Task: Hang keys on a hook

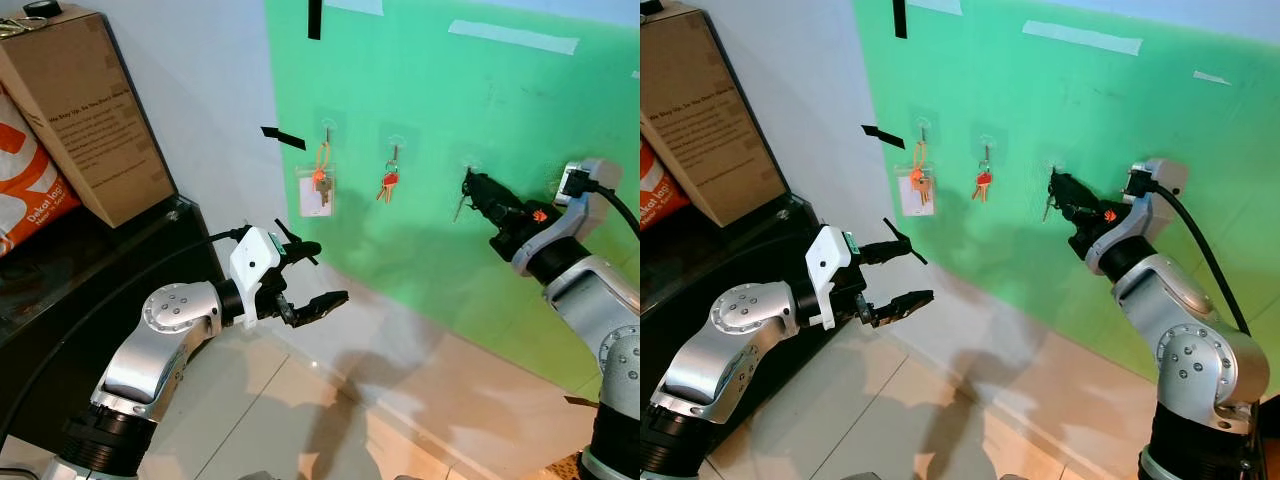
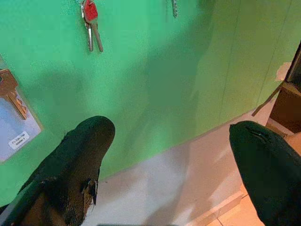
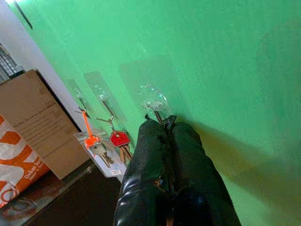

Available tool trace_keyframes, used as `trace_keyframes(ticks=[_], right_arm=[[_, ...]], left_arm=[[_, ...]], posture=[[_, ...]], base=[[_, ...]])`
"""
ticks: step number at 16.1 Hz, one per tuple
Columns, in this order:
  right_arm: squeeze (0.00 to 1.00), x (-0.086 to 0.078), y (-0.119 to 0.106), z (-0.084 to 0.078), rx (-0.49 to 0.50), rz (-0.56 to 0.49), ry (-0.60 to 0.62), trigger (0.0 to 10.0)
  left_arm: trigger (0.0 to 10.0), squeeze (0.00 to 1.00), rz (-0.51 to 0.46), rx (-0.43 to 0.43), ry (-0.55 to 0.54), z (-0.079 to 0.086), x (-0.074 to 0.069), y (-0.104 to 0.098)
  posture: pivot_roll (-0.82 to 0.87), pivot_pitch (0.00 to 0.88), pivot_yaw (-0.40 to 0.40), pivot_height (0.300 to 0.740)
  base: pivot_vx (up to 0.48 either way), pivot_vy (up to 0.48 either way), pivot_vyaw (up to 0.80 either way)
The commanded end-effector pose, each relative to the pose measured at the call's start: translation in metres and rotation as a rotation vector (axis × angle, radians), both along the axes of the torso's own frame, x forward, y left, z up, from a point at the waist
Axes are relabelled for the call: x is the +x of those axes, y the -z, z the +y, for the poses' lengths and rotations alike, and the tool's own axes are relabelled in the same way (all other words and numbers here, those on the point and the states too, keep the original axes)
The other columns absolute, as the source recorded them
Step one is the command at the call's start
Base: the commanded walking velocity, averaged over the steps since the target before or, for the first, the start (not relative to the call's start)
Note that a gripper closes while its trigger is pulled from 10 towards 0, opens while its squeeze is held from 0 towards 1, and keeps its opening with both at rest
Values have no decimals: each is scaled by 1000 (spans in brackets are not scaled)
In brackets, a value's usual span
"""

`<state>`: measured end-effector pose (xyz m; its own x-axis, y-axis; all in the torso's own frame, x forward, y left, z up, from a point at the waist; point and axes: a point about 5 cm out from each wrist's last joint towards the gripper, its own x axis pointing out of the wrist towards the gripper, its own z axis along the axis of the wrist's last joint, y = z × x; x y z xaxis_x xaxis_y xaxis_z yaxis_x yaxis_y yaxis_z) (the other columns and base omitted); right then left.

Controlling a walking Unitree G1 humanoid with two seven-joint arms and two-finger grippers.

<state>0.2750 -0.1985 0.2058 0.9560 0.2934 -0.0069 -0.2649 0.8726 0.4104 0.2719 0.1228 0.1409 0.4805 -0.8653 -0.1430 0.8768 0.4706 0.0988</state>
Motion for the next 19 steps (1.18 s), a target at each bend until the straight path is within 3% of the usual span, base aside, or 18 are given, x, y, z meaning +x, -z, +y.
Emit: trace_keyframes(ticks=[1,8,12,19], right_arm=[[0,2,0,-4,18,2,34,10000],[0,-6,9,-19,72,34,141,10000],[0,-9,6,-19,177,12,152,10000],[0,-8,3,-17,253,2,163,10000]], left_arm=[[10000,475,-19,-4,-3,2,1,-7],[10000,471,-15,-2,-8,4,1,-7],[10000,471,-15,-2,-5,4,3,-8],[10000,471,-15,2,-3,5,3,-9]], posture=[[-109,0,44,732],[-105,0,45,732],[-112,0,56,732],[-108,0,61,732]], base=[[0,0,0],[0,0,0],[0,0,0],[0,0,0]])
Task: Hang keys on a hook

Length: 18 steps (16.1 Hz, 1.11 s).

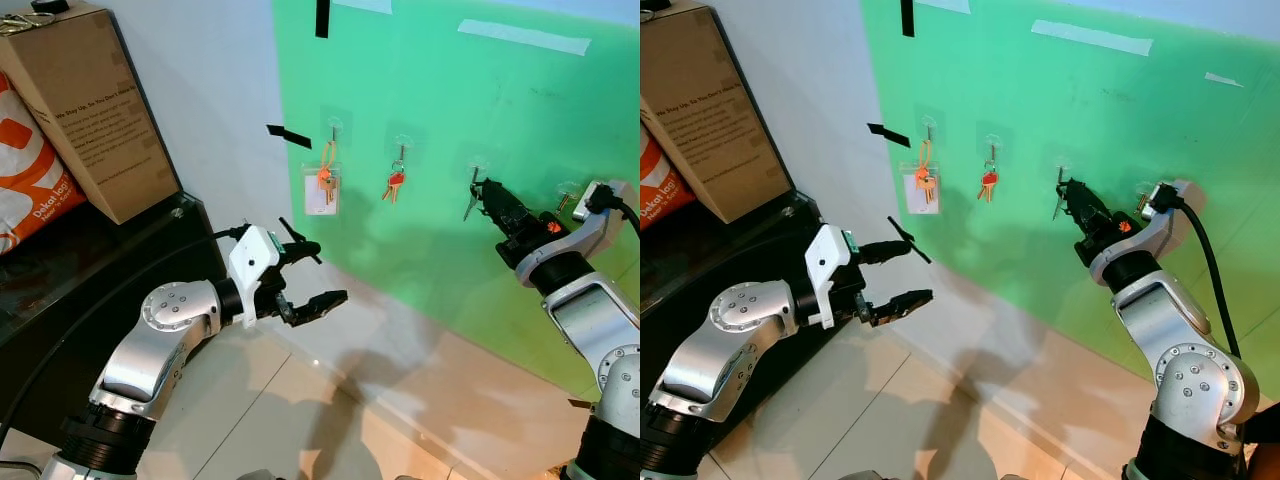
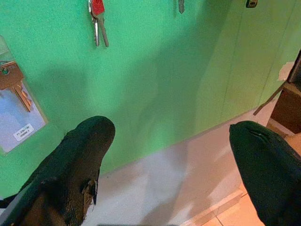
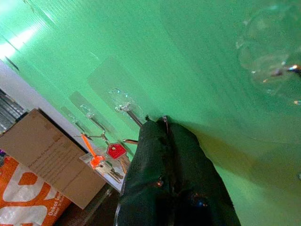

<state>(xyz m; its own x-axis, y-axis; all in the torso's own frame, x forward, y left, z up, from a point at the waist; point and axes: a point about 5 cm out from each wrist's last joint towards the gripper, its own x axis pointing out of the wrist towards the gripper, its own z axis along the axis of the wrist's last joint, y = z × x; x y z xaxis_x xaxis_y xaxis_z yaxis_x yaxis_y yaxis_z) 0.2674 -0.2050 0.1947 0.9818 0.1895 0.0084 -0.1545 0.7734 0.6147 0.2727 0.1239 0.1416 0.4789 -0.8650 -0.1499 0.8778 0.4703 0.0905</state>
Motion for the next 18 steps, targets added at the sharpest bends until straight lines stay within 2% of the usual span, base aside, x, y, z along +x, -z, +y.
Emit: trace_keyframes(ticks=[1,4,5,6,15,18], right_arm=[[0,0,-8,-10,16,-34,62,10000],[0,1,-7,-11,27,-28,71,10000],[263,1,-7,-10,31,-27,70,10000],[1000,0,-7,-10,40,-29,70,10000],[1000,-1,-9,-13,72,-42,85,10000],[1000,-2,-16,-15,111,-99,97,10000]], left_arm=[[10000,471,-25,0,-3,4,2,-8],[10000,467,-25,1,-1,3,2,-8],[10000,467,-25,1,0,3,2,-8],[10000,471,-25,0,1,3,2,-8],[10000,471,-21,-3,10,2,2,-8],[10000,471,-22,-4,11,1,2,-8]], posture=[[-108,0,61,732],[-109,0,63,732],[-110,0,64,732],[-110,0,65,732],[-113,0,70,732],[-113,0,70,732]], base=[[0,0,0],[0,0,0],[0,0,0],[0,0,0],[0,0,0],[0,0,0]])
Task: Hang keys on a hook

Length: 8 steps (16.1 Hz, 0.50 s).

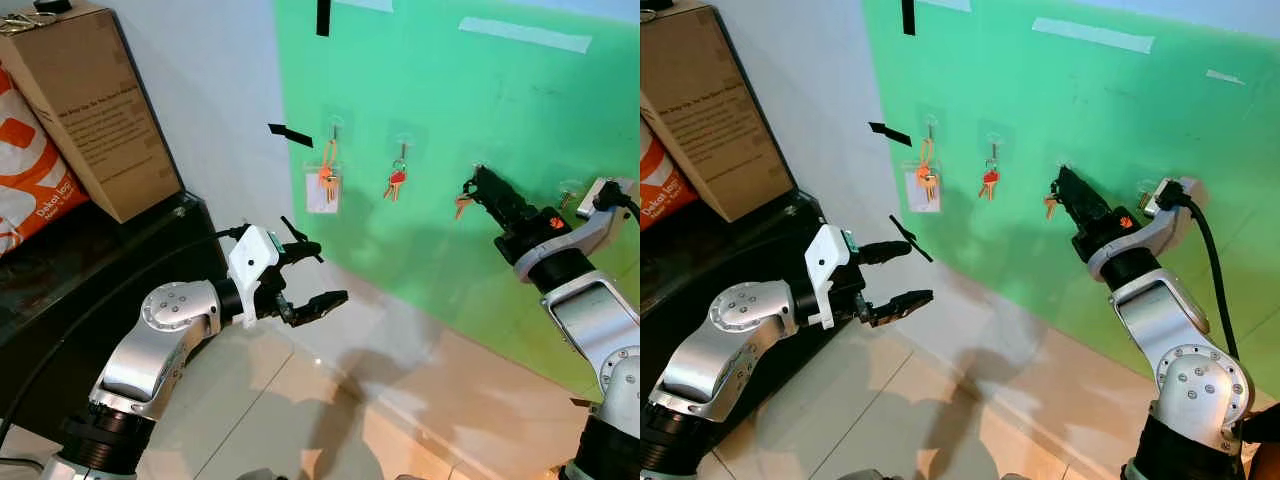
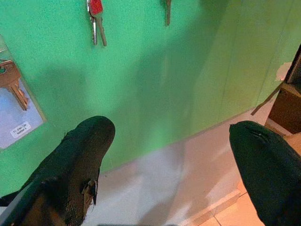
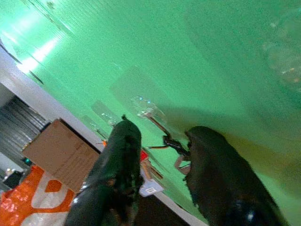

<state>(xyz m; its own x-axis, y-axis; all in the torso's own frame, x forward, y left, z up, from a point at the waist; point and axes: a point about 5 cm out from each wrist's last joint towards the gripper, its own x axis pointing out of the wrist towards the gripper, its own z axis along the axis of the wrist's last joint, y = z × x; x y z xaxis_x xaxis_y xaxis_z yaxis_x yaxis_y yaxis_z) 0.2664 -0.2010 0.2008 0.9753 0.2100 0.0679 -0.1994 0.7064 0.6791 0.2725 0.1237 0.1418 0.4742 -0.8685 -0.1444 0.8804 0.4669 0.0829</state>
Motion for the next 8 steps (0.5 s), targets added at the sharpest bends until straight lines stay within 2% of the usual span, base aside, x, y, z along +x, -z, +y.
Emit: trace_keyframes(ticks=[1,2,3,4,6,8], right_arm=[[1000,-5,-21,-18,25,-131,104,10000],[1000,-14,-34,-11,9,-234,51,10000],[1000,-21,-37,-3,-24,-250,6,10000],[1000,-24,-37,0,-51,-249,-9,10000],[1000,-30,-33,10,-169,-229,-45,10000],[1000,-37,-23,27,-362,-197,-110,10000]], left_arm=[[10000,471,-25,-5,-5,2,2,-8],[10000,471,-31,-43,-39,2,1,-10],[10000,467,-38,-110,-93,2,0,-16],[10000,467,-47,-120,-119,3,-1,-18],[10000,467,-72,-115,-181,6,-2,-19],[10000,459,-120,-82,-337,14,0,-14]], posture=[[-116,0,67,732],[-121,0,68,732],[-128,0,68,732],[-129,0,67,732],[-135,0,64,732],[-139,0,60,732]], base=[[0,0,0],[0,0,0],[0,0,0],[0,0,0],[0,0,0],[0,0,0]])
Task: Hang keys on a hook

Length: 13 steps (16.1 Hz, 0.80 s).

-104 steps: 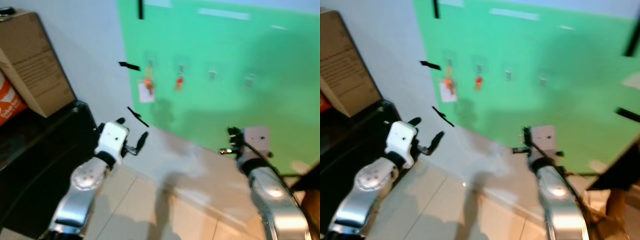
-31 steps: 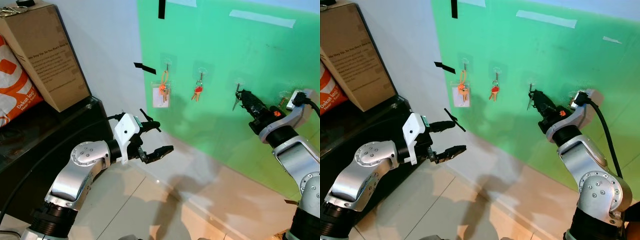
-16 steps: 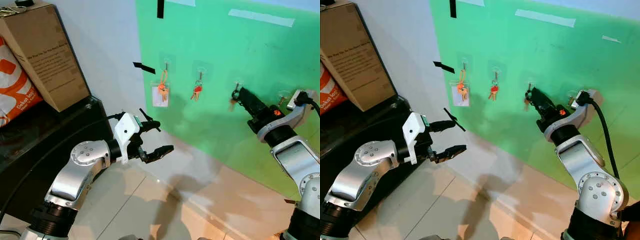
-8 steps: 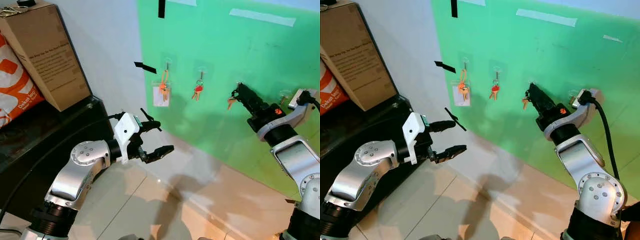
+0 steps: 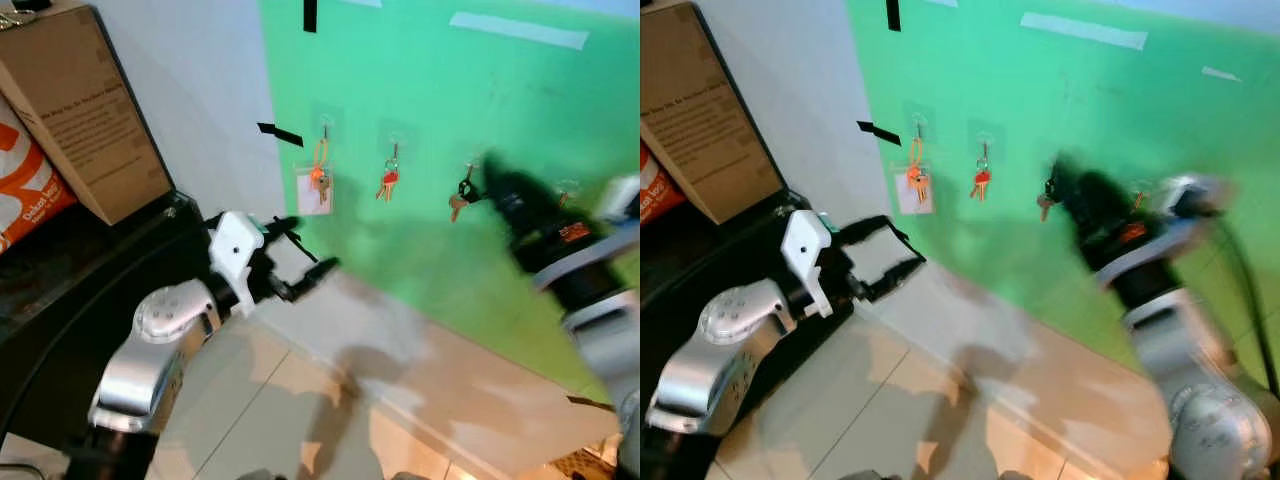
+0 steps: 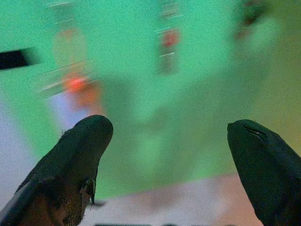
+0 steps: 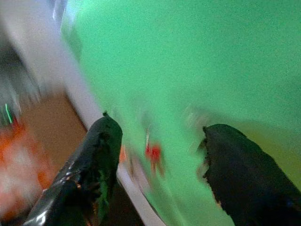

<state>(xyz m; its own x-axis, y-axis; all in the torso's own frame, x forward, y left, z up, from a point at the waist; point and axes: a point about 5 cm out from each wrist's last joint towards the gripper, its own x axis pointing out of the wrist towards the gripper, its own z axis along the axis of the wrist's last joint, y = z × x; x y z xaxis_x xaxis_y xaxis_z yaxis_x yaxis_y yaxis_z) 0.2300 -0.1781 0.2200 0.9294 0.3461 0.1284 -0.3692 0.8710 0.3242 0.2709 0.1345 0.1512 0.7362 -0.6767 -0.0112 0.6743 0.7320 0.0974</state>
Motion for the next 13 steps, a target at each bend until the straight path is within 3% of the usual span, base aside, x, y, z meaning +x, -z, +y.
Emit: trace_keyframes(ticks=[1,2,4,6,8,13], right_arm=[[1000,-2,2,12,-96,-10,-17,10000],[1000,0,6,19,-155,-9,-17,10000],[1000,4,14,23,-173,-6,19,10000],[1000,12,42,13,-293,93,204,10000],[1000,10,57,12,-324,132,221,10000],[1000,6,68,15,-372,94,232,10000]], left_arm=[[10000,463,-19,32,-96,9,2,0],[10000,455,-28,60,-129,11,1,3],[10000,459,-20,63,-142,11,-2,7],[10000,463,0,33,-198,11,-3,11],[10000,459,15,34,-238,14,-3,17],[10000,463,25,51,-248,15,-7,24]], posture=[[-140,0,56,732],[-140,0,56,732],[-142,0,54,732],[-121,0,30,732],[-120,0,26,732],[-120,0,25,732]], base=[[0,0,0],[0,0,0],[0,0,0],[0,371,0],[0,390,0],[0,389,0]])
